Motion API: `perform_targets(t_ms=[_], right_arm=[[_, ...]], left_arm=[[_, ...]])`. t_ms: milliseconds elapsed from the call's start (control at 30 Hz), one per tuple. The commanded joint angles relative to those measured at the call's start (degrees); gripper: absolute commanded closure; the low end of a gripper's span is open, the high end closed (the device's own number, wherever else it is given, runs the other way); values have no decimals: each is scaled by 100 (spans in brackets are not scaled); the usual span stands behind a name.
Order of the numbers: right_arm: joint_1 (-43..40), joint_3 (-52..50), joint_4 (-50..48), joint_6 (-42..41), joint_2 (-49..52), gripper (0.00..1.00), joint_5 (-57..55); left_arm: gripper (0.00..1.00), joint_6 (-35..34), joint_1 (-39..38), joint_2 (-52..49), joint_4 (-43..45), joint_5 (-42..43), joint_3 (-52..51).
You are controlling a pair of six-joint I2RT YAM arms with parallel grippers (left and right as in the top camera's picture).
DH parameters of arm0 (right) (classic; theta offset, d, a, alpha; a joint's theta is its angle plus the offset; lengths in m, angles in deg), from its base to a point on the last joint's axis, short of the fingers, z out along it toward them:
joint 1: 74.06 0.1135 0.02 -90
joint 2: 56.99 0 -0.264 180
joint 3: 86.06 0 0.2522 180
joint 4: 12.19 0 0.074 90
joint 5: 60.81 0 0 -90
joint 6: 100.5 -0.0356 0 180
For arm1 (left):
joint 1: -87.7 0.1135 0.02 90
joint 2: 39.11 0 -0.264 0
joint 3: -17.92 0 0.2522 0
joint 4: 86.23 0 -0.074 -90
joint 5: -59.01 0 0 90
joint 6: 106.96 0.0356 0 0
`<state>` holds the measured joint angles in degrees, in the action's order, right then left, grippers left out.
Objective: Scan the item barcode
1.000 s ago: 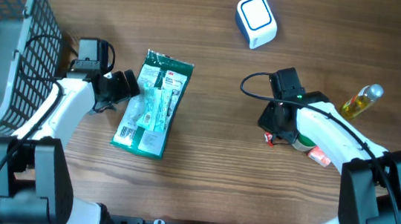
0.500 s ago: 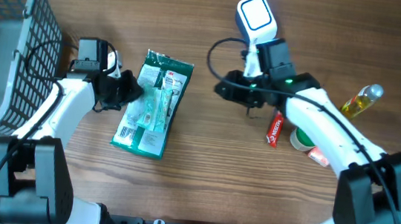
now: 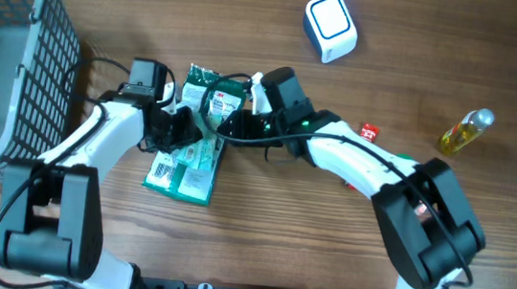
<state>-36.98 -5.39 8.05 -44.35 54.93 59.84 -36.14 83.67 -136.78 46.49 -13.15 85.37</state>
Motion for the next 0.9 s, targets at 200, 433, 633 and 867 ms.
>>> perform_targets(t_ms=[200,433,633,867], right_arm=[[197,61,-275,-234,487,56,26],[190,63,-125,-236,487,57,52],[-92,63,-20,-236,483,68,505],[-144,63,363,-214,485,91,496]], left_arm=[[96,72,-63,-262,31,-330,-90],[96,74,-59,-221,42,1145,28],[96,74,-63,-221,50,1362,26],[96,72,-63,-225,116,1272,22]])
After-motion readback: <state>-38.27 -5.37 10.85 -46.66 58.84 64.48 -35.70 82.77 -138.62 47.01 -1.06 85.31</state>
